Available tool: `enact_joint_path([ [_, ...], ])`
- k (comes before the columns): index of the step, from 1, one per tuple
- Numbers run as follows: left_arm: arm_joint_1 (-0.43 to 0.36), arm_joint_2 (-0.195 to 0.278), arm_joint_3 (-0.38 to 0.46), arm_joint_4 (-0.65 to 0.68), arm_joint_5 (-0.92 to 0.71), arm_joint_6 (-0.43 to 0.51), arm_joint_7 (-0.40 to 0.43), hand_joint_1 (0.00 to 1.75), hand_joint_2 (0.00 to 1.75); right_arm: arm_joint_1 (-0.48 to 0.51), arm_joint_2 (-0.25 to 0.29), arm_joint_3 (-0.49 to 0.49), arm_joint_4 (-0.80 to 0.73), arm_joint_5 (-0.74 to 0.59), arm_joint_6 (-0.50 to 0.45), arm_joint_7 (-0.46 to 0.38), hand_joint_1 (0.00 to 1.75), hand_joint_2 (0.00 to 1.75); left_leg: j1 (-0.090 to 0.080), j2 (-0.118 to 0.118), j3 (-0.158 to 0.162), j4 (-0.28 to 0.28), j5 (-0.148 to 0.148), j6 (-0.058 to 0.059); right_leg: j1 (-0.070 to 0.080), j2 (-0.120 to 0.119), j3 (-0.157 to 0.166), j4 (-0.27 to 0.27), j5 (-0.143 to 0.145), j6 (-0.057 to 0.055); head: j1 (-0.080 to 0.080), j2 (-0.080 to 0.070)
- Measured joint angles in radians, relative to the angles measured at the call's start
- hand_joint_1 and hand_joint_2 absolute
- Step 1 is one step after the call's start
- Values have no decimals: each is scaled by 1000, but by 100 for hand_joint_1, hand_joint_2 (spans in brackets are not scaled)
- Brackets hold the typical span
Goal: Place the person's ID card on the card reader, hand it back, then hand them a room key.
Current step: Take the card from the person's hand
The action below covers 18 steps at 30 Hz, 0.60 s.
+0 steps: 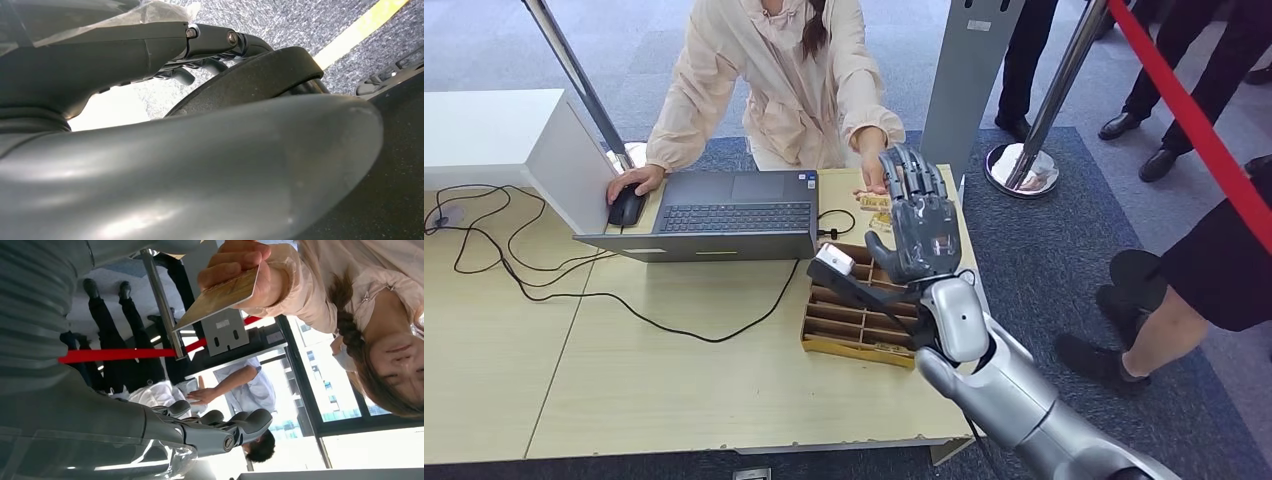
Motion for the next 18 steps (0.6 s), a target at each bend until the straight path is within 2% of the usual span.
enact_joint_path([
  [11,-1,-1,-6,0,0,0,0,0,0,-21,17,0,57,7,-4,7,20,175,0,0,0,0,0,0,0,0,0,0,0,0,0,0],
  [14,-2,-1,-10,0,0,0,-1,0,0,-29,22,0,71,7,-4,7,29,175,0,0,0,0,0,0,0,0,0,0,0,0,0,0],
  [15,-2,-1,-12,0,0,0,-1,0,0,-33,24,1,78,8,-4,7,36,175,0,0,0,0,0,0,0,0,0,0,0,0,0,0],
  [18,-2,-1,-13,0,0,0,-3,0,0,-40,29,3,96,11,-4,7,115,175,0,0,0,0,0,0,0,0,0,0,0,0,0,0],
])
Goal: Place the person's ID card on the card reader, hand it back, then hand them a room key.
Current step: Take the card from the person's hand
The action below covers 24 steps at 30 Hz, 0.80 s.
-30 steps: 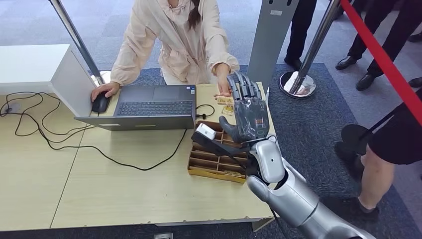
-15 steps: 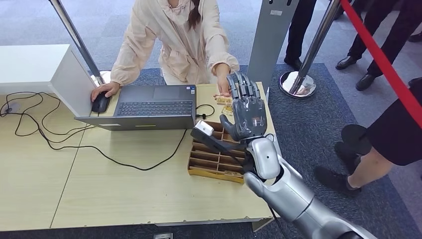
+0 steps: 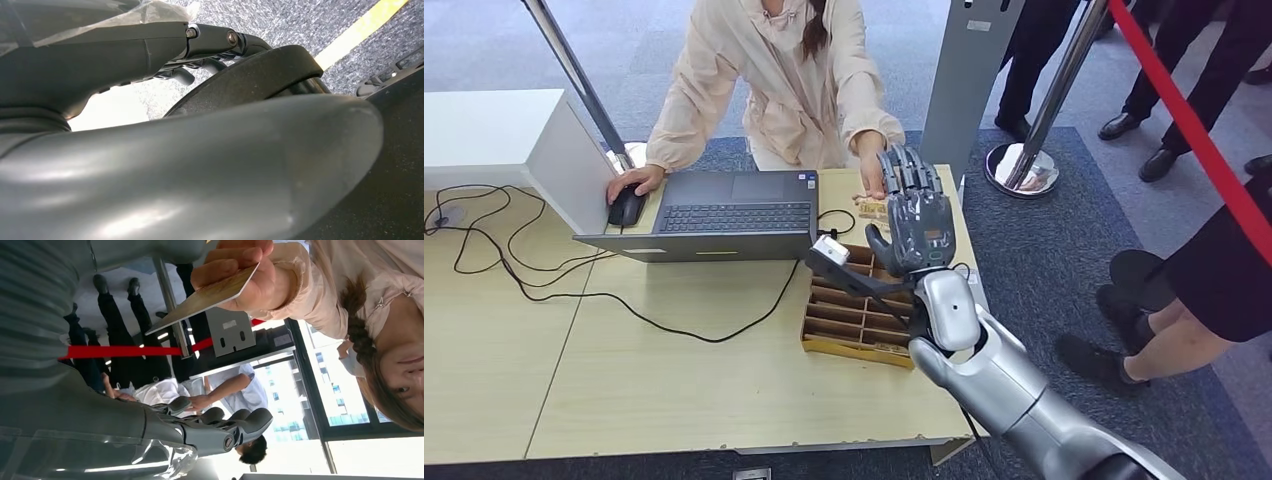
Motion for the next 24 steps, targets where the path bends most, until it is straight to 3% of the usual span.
enact_joint_path([
  [1,0,0,0,0,0,0,0,0,0,0,1,0,4,1,-1,0,140,175,0,0,0,0,0,0,0,0,0,0,0,0,0,0],
  [4,0,0,0,0,0,0,0,0,0,-1,5,1,14,3,-9,2,153,175,0,0,0,0,0,0,0,0,0,0,0,0,0,0],
  [24,0,0,0,0,0,1,0,0,0,-3,6,1,50,3,-24,3,147,175,0,0,0,0,0,0,0,0,0,0,0,0,0,0],
])
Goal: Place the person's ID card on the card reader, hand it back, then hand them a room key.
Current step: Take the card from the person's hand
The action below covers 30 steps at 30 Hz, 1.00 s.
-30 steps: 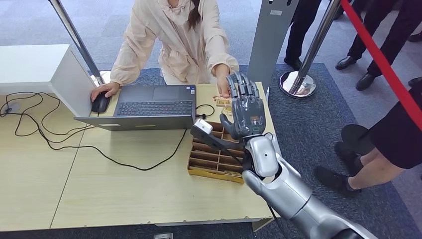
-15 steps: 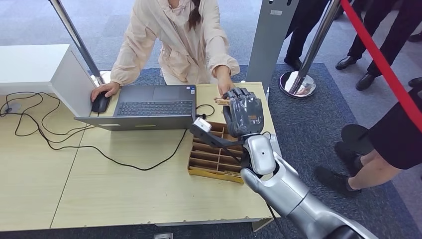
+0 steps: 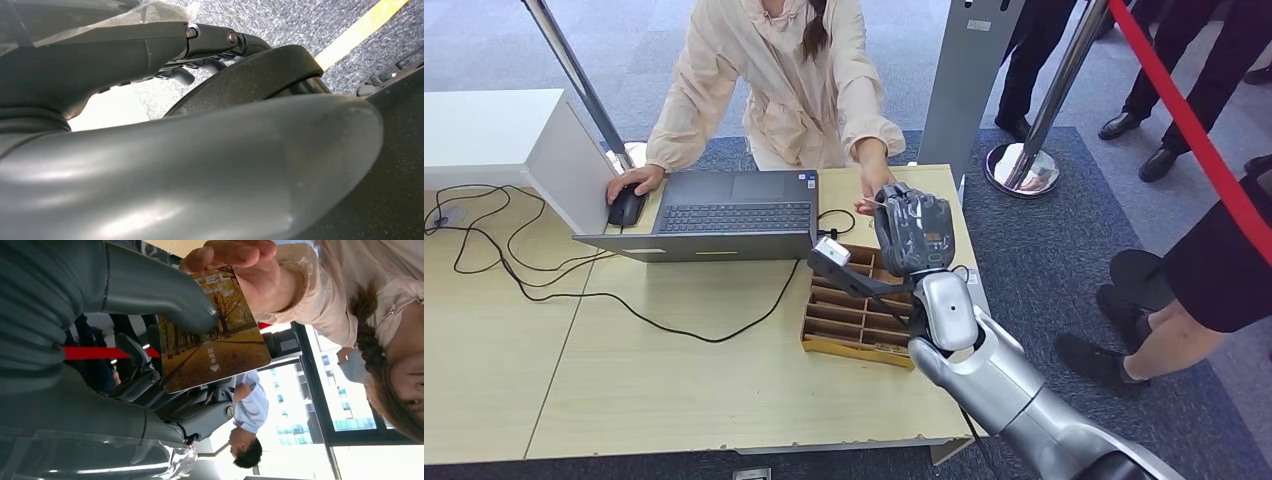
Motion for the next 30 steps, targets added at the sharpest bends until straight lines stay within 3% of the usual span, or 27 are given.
enact_joint_path([
  [14,1,0,0,0,0,0,6,0,0,7,4,-12,-40,-85,-46,-11,139,175,0,0,0,0,0,0,0,0,0,0,0,0,0,0],
  [30,7,-1,4,0,0,11,10,0,0,137,-64,-129,-459,-117,-144,10,135,175,0,0,1,0,0,0,0,0,0,0,0,0,0,0],
])
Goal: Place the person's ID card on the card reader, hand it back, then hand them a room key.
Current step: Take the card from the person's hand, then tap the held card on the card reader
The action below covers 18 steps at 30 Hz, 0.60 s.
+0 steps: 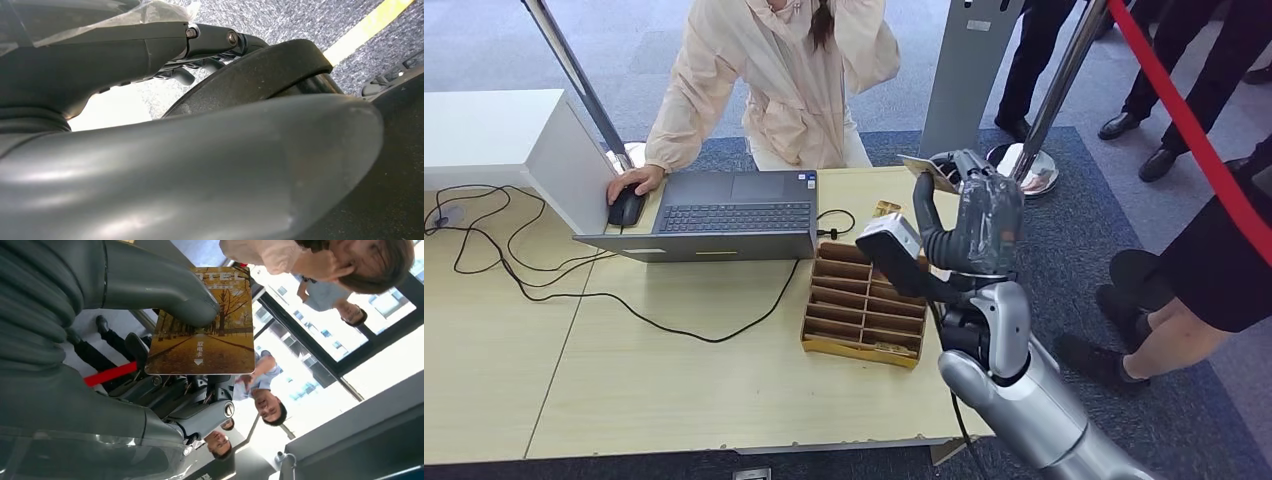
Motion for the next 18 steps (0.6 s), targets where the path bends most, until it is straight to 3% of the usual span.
enact_joint_path([
  [10,1,-2,2,0,0,8,1,0,0,138,-45,-121,-212,-9,-6,-28,118,175,0,0,0,0,0,0,0,0,0,0,0,0,0,0],
  [18,1,-6,13,0,0,11,7,0,0,243,-45,-216,-284,-37,-6,-101,129,175,0,0,0,0,0,0,0,0,0,0,0,0,0,0],
])
